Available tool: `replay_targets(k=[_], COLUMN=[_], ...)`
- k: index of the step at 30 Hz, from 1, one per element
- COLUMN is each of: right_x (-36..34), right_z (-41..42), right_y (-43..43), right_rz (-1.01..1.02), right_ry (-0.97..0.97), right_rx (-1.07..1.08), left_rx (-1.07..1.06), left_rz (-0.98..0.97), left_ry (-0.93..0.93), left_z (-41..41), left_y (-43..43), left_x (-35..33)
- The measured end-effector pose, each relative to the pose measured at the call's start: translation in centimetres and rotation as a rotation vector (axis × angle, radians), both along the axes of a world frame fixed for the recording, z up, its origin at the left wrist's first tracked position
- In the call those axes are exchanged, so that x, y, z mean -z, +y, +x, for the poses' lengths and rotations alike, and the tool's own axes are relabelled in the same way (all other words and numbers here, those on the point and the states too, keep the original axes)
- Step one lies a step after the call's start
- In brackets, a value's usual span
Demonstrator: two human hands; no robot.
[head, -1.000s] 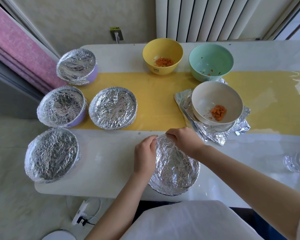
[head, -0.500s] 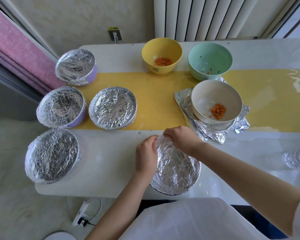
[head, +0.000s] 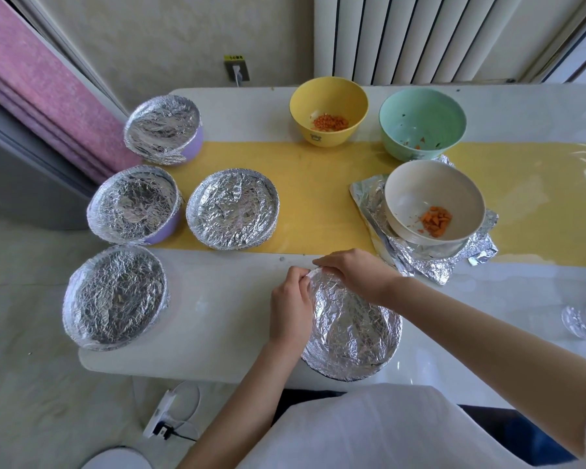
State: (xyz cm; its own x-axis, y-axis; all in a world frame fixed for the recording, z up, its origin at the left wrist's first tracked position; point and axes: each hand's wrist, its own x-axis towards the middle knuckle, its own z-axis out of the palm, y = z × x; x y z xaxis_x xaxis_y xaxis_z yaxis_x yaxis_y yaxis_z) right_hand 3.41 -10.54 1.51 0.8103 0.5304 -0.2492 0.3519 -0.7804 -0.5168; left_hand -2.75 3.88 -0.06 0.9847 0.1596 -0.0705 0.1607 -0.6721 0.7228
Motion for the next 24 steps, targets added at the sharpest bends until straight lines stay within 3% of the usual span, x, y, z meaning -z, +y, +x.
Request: replay_targets(k=[13, 19, 24], right_x=[-1.9, -1.6, 0.1], right_z=[0.1, 0.4, -0.2], right_y=[2.1, 1.8, -0.2], right_rz=[-0.397, -0.314, 0.025], right_ry=[-0.124, -0.071, 0.002], right_rx=[-0.201, -0.14, 0.062], left_rx=[0.004, 0.055, 0.126], left_rz=[0.017, 0.057, 0.151], left_ry=[-0.01, -0.016, 0.016], left_z=[-0.1, 0.1, -0.8], left_y=[-0.2, -0.1, -0.4], left_x=[-0.2, -0.3, -0.9])
